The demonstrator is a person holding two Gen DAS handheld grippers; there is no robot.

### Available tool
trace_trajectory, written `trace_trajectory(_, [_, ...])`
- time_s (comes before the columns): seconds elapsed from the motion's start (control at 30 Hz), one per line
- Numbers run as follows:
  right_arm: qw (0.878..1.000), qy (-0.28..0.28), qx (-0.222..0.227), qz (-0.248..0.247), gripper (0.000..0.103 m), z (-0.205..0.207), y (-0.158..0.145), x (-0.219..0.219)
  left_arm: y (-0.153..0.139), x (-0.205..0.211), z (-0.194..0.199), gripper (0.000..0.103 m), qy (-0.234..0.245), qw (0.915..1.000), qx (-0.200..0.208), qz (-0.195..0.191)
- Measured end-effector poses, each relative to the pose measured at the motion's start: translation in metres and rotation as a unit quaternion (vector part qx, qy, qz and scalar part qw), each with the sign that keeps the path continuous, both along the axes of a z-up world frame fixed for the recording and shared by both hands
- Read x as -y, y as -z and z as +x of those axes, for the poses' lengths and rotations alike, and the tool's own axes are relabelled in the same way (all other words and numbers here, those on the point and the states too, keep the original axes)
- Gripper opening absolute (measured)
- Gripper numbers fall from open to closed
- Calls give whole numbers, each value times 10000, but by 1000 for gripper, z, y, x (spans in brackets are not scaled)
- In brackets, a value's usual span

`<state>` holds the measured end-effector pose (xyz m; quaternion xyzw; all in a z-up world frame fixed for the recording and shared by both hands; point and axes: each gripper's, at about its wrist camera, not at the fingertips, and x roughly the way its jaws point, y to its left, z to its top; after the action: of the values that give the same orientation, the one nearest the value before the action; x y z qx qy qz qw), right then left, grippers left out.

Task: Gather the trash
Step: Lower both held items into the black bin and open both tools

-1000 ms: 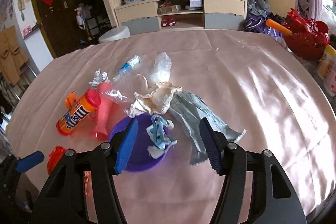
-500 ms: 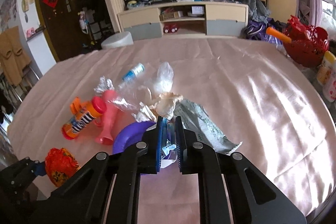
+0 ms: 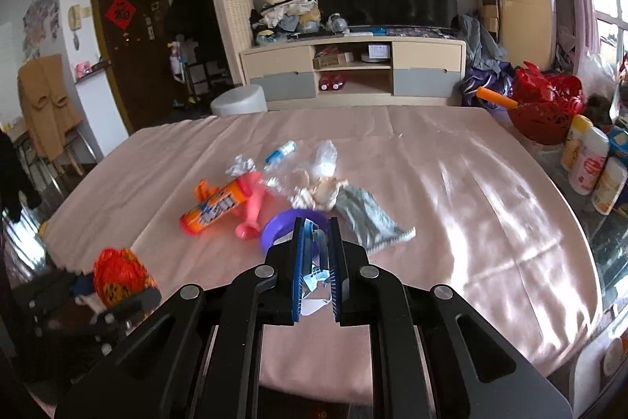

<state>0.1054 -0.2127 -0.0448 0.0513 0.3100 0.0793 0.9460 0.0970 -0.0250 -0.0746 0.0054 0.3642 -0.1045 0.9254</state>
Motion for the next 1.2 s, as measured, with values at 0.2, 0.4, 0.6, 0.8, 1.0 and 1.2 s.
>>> trace_trajectory(0.2, [9996, -251, -81, -57, 13, -47, 15, -12, 6, -8, -40, 52, -13, 9999, 35, 116])
trace_trajectory(0.4, [9985, -349, -409, -52, 13, -77, 48, -21, 26, -11, -64, 53, 11, 9998, -130, 167])
trace_trajectory(0.6, [9965, -296, -778, 49, 13, -88, 79, -24, 52, -7, -82, 53, 139, 9989, -348, 269])
trace_trajectory(0.8, [9945, -199, -1020, 164, 13, -95, 103, -21, 84, 0, -91, 53, 267, 9968, -707, 273])
trace_trajectory(1.0, [9905, -319, -1335, 125, 13, -94, 129, -26, 111, 10, -97, 53, 407, 9934, -1039, 264])
trace_trajectory(1.2, [9876, -377, -1519, 106, 14, -91, 139, -30, 126, 15, -98, 54, 468, 9905, -1247, 332])
